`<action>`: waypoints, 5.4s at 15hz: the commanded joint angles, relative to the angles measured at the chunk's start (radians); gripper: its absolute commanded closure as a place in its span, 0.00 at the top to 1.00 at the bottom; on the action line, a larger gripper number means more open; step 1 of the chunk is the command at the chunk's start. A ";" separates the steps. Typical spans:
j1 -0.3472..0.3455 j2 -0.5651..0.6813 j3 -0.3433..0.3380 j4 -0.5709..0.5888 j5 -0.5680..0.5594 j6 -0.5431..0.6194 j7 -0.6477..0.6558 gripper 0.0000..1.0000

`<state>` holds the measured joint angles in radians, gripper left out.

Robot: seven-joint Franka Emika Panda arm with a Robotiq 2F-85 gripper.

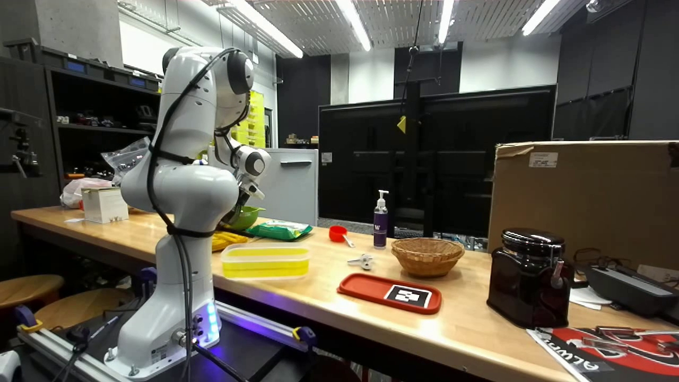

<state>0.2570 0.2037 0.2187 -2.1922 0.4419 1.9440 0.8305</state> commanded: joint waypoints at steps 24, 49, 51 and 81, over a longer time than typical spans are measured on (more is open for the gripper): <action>0.170 -0.223 0.191 -0.288 -0.079 0.283 0.214 1.00; 0.163 -0.501 0.206 -0.484 0.008 0.136 0.341 1.00; 0.165 -0.517 0.208 -0.512 0.021 0.153 0.333 1.00; 0.115 -0.393 0.154 -0.583 0.007 0.448 -0.198 0.75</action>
<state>0.3796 -0.2279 0.3859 -2.7750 0.4492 2.3484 0.7039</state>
